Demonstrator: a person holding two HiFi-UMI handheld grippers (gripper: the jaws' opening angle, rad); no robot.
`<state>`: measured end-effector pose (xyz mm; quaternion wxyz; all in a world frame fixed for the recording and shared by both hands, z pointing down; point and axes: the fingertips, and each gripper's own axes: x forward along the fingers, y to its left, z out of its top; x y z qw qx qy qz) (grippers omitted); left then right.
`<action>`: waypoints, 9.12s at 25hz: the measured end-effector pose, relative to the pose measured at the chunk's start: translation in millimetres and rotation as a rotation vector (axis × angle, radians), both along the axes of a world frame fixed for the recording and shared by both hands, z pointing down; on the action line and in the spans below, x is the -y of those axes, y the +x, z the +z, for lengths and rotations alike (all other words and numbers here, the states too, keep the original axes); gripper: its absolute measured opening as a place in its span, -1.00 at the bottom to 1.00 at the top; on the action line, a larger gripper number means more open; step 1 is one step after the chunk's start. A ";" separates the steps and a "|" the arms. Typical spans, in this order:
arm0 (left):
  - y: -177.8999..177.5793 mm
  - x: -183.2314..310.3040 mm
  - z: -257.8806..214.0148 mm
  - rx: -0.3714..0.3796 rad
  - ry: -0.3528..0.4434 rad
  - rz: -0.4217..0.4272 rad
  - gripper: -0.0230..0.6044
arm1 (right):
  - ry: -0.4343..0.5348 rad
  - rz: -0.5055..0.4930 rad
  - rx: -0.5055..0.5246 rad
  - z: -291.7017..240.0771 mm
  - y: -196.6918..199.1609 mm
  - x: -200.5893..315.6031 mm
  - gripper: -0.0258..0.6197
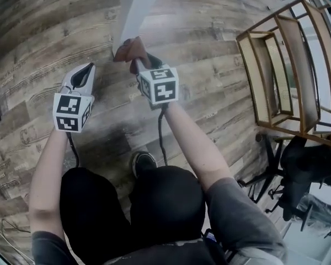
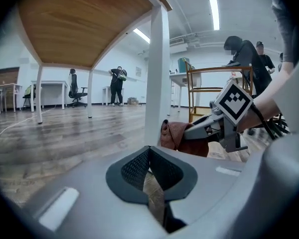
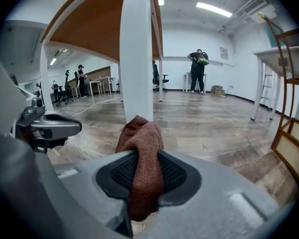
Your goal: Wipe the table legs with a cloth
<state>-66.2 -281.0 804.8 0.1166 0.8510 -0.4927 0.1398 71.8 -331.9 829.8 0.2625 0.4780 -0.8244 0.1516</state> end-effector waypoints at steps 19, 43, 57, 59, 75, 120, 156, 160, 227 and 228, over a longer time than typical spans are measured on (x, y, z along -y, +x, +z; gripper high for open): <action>-13.8 8.8 -18.9 0.014 0.018 -0.016 -0.87 | -0.114 0.093 -0.003 36.4 41.0 -13.1 -0.66; 27.7 48.8 -343.2 -0.048 0.420 0.078 -0.87 | 0.846 -0.029 0.045 -491.8 20.8 28.3 -0.66; 2.3 35.9 -168.7 -0.054 0.198 -0.066 -0.87 | 0.493 -0.056 0.049 -255.9 18.0 40.6 -0.66; -4.2 36.4 -140.1 -0.092 0.131 -0.117 -0.87 | 0.437 -0.047 0.054 -218.9 16.4 39.2 -0.66; 20.1 27.5 -2.8 -0.076 -0.092 -0.186 -0.87 | 0.017 -0.008 -0.050 23.1 26.5 22.9 -0.66; 4.3 64.9 -152.3 0.026 0.266 -0.058 -0.87 | 0.932 -0.572 -0.419 -301.2 -31.5 94.4 -0.66; -31.4 33.7 6.7 0.074 0.024 -0.060 -0.87 | 0.359 -0.490 -0.555 6.1 -7.6 108.0 -0.66; -43.8 23.8 -34.7 0.050 0.057 -0.076 -0.87 | 0.323 -0.284 -0.390 -46.9 20.4 100.3 -0.66; -5.1 -322.7 -611.2 -0.107 -0.035 -0.178 -0.87 | 0.120 0.100 0.187 -619.1 20.8 -349.3 -0.66; -0.4 -334.0 -611.6 -0.109 -0.035 -0.183 -0.87 | 0.121 0.089 0.191 -620.5 24.5 -359.8 -0.66</action>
